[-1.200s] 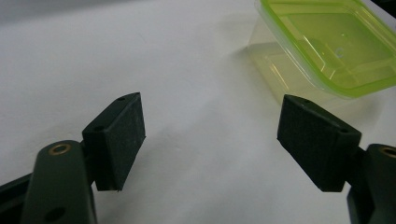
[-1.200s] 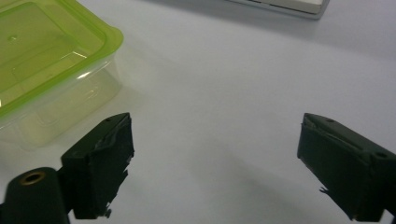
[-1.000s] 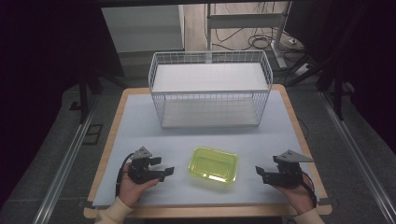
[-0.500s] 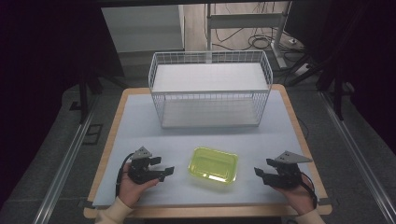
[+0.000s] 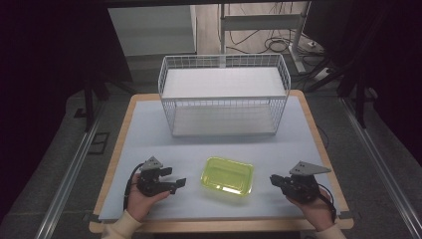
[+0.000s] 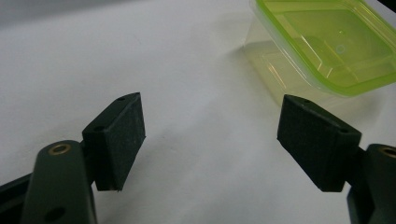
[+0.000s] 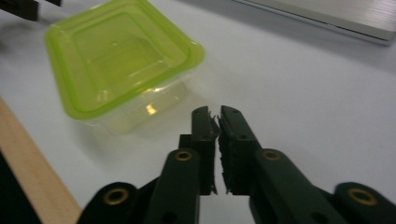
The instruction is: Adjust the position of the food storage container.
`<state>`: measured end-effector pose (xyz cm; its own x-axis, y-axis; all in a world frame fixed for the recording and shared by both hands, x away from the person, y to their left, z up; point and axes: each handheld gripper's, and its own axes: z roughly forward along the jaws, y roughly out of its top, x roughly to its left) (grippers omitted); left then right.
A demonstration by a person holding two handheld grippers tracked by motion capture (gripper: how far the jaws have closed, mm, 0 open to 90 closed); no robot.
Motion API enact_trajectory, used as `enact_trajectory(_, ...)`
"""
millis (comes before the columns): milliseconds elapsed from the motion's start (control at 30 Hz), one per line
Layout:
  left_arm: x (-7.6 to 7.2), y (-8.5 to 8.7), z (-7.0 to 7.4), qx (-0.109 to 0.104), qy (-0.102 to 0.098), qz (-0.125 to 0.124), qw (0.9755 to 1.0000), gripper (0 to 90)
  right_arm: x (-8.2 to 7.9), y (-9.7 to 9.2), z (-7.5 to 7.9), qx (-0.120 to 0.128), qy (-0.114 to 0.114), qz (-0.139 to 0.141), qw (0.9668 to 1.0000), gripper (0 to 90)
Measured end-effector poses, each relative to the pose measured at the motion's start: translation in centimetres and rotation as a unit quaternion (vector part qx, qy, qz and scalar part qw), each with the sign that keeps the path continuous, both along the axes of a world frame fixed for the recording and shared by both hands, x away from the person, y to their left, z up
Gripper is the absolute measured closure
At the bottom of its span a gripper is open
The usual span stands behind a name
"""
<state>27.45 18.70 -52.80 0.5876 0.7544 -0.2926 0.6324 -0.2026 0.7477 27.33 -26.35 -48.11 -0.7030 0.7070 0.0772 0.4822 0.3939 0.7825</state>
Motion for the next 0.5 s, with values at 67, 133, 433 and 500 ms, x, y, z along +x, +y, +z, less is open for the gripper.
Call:
enact_trajectory(67, 0.0, 0.0, 0.0, 0.000, 0.000, 0.001, 1.0000, 23.0, 0.0, 0.1, 0.1, 0.003, 0.001, 0.002, 1.0000, 88.2)
enact_trajectory(133, 0.0, 0.0, 0.0, 0.000, 0.000, 0.001, 1.0000, 22.9, 0.0, 0.4, 0.4, 0.008, 0.003, 0.011, 0.9999, 89.6)
enact_trajectory(433, 0.0, 0.1, 0.0, 0.000, 0.001, 0.002, 1.0000, 22.9, -0.3, 3.0, 1.4, 0.011, -0.003, 0.053, 0.9985, 89.7)
enact_trajectory(500, -0.1, 0.0, 0.1, -0.001, 0.000, 0.002, 1.0000, 23.0, -0.6, 4.1, 1.6, 0.019, 0.002, 0.071, 0.9973, 89.7)
